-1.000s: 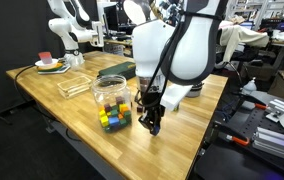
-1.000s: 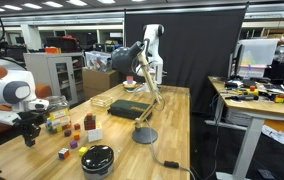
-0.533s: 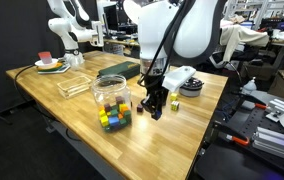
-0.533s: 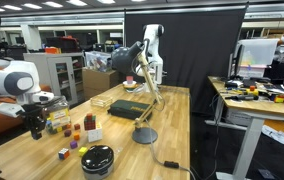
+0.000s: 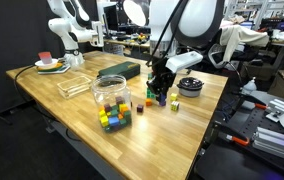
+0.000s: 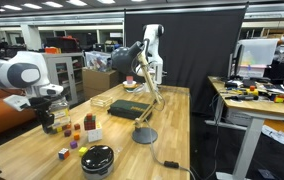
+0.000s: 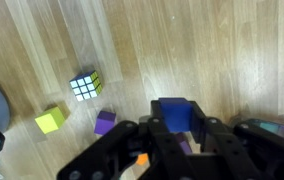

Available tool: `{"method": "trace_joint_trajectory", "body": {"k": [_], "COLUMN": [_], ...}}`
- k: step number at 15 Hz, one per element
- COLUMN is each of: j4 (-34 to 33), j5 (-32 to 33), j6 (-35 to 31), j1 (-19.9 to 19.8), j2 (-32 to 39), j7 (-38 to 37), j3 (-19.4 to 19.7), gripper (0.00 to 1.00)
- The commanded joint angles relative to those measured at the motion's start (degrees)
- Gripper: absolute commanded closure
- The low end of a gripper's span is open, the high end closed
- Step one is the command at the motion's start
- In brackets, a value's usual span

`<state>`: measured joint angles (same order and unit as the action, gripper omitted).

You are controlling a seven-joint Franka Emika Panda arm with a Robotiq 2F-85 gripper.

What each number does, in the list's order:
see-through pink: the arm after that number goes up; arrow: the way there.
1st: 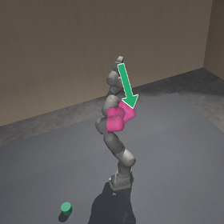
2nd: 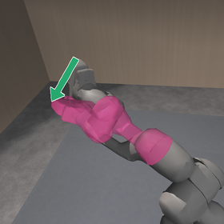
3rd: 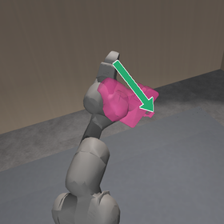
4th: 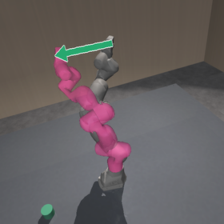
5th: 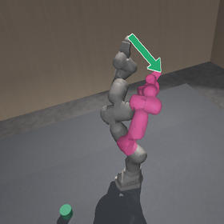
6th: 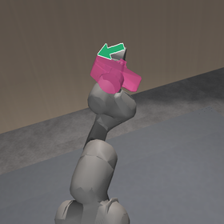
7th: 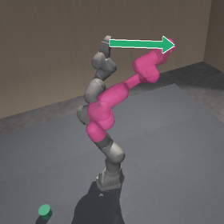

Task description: Pick up the yellow block and put it on the yellow cube

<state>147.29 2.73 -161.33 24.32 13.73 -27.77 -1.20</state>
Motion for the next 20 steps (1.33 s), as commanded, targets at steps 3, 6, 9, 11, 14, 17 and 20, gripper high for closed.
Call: {"method": "trace_joint_trajectory", "body": {"k": [3,6,9,11,14,17,20], "j4": [1.1,1.2,1.2,0.7,-0.8,-2.4,-3.0], "j5": [0.5,0.4,0.4,-0.8,-1.5,-2.5,-1.9], "j6": [0.1,0.1,0.1,-0.2,0.4,-0.1,-0.6], "j1": [-2.6,-2.7,-2.7,-3.7,-6.0,-8.3,-8.6], "j2": [-1.4,-1.5,-1.5,-1.5,-1.5,-0.2,1.5], "j7": [-0.9,-1.1,-1.1,-0.6,-0.7,-1.7,-4.5], "j3": [-1.7,-2.0,-2.0,-2.0,-1.0,0.0,1.8], "gripper": [0.71,0.71,0.93,0.93,0.93,0.93,0.93]}}
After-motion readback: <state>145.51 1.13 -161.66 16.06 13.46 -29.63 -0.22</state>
